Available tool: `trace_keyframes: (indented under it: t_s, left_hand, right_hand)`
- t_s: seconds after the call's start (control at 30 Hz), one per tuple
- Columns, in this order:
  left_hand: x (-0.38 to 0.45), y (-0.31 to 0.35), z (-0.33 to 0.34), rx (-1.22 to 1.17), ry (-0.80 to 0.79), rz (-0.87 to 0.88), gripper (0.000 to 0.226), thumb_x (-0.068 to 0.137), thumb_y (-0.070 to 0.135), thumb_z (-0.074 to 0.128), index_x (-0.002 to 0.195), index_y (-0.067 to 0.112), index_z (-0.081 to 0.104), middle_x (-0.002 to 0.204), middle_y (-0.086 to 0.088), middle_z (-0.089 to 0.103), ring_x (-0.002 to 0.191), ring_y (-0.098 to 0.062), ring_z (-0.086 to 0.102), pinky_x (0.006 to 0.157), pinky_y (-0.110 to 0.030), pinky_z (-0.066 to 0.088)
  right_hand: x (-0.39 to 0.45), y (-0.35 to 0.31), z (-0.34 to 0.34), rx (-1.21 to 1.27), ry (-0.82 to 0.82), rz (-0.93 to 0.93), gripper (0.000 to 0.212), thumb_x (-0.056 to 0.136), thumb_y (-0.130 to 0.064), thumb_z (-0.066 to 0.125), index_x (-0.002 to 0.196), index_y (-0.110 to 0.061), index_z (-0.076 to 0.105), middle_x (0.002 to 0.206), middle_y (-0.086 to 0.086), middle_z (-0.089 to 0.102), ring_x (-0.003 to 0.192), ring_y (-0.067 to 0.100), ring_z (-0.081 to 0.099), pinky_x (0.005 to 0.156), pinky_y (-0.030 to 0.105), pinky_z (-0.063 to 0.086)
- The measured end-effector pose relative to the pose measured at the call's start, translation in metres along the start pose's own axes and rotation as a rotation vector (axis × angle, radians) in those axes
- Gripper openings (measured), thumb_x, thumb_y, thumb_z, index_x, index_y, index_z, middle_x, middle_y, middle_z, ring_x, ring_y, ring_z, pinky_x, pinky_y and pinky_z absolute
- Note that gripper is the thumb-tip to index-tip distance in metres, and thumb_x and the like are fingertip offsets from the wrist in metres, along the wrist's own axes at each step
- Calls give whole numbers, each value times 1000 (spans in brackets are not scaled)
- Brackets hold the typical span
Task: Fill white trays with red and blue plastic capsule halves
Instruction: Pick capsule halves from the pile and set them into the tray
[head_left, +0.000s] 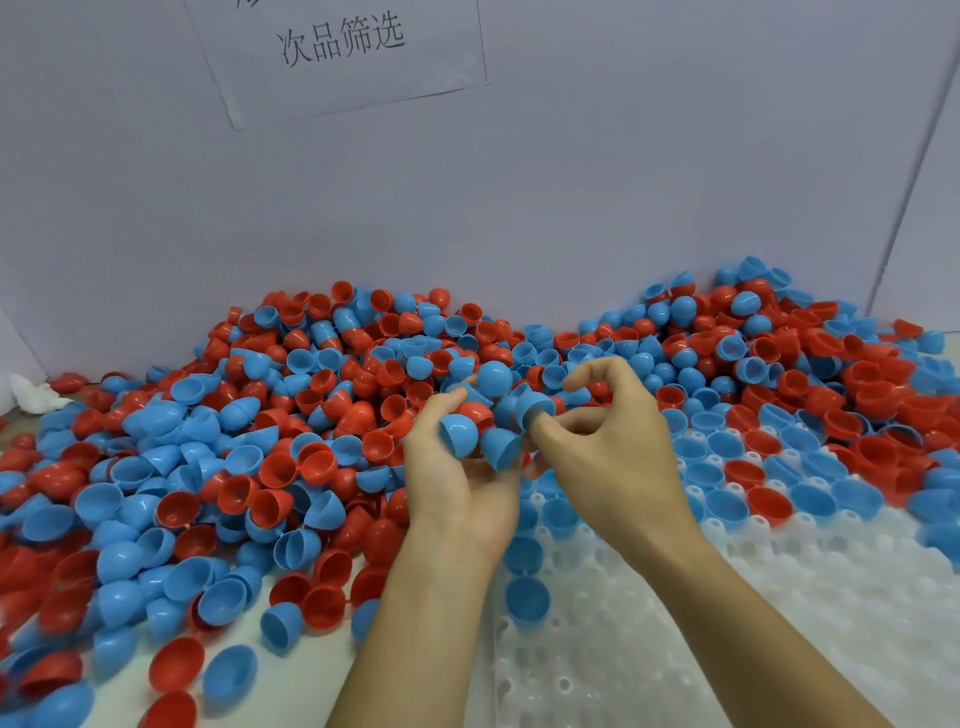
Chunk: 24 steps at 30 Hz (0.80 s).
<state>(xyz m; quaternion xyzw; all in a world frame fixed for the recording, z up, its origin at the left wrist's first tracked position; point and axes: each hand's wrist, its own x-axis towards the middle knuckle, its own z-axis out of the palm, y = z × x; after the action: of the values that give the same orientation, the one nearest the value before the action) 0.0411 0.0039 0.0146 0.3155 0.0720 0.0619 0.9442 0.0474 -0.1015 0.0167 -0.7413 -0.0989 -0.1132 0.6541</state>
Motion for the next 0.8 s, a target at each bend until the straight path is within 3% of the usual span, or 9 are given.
trace_keyframes:
  t_s: [0.13,0.2,0.3,0.37,0.47,0.6,0.7,0.8]
  left_hand:
    - [0,-3,0,21,24,-40,22,92,18,55,73,8,62,67,-10,66,56,-22,67,54,-33,58]
    - [0,-3,0,17,27,-60,22,92,18,55,72,9,59,67,-9,65,57,-21,66,57,-35,57]
    - [-1,-3,2,-35,29,-79,24,94,16,53,76,5,62,68,-12,69,57,-23,69,51,-34,58]
    - [0,-3,1,-58,37,-76,23,95,15,52,82,3,65,72,-13,70,60,-22,70,54,-32,60]
    - [2,0,-2,-98,51,-69,21,96,15,50,86,2,63,77,-14,67,71,-23,68,71,-36,62]
    - [2,0,-1,-126,83,-63,24,96,14,49,82,0,65,70,-14,68,57,-23,69,52,-31,59]
    - [2,-2,-1,-72,56,-67,22,95,14,49,81,4,62,70,-10,66,57,-21,66,53,-26,57]
    - [3,-1,0,-83,78,-51,23,95,12,53,74,6,61,69,-9,64,57,-18,63,58,-26,55]
  right_hand:
    - [-3,2,3,-43,100,-101,31,86,-8,71,79,-26,47,56,1,70,46,12,67,43,12,42]
    - [-2,4,4,-34,123,-145,25,86,-10,74,74,-25,58,57,-1,70,44,11,66,41,13,44]
    - [0,5,5,-105,116,-226,16,86,-11,75,78,-25,76,65,-7,72,52,10,69,48,22,52]
    - [1,7,4,-201,51,-306,12,88,-11,72,84,-18,80,72,-8,74,58,10,69,57,29,57]
    - [3,10,-3,-314,-136,-405,16,87,-13,61,83,-8,75,72,2,70,65,18,66,60,33,53]
    - [5,13,-7,-425,-237,-440,10,82,-14,72,91,-12,75,78,-6,66,75,10,64,63,16,49]
    - [5,12,-4,-381,-136,-409,16,82,-4,74,94,-13,78,71,-13,65,66,6,66,61,16,53]
    - [8,5,-14,-338,-130,-381,15,81,-1,73,83,-15,76,60,-9,66,52,7,64,55,22,55]
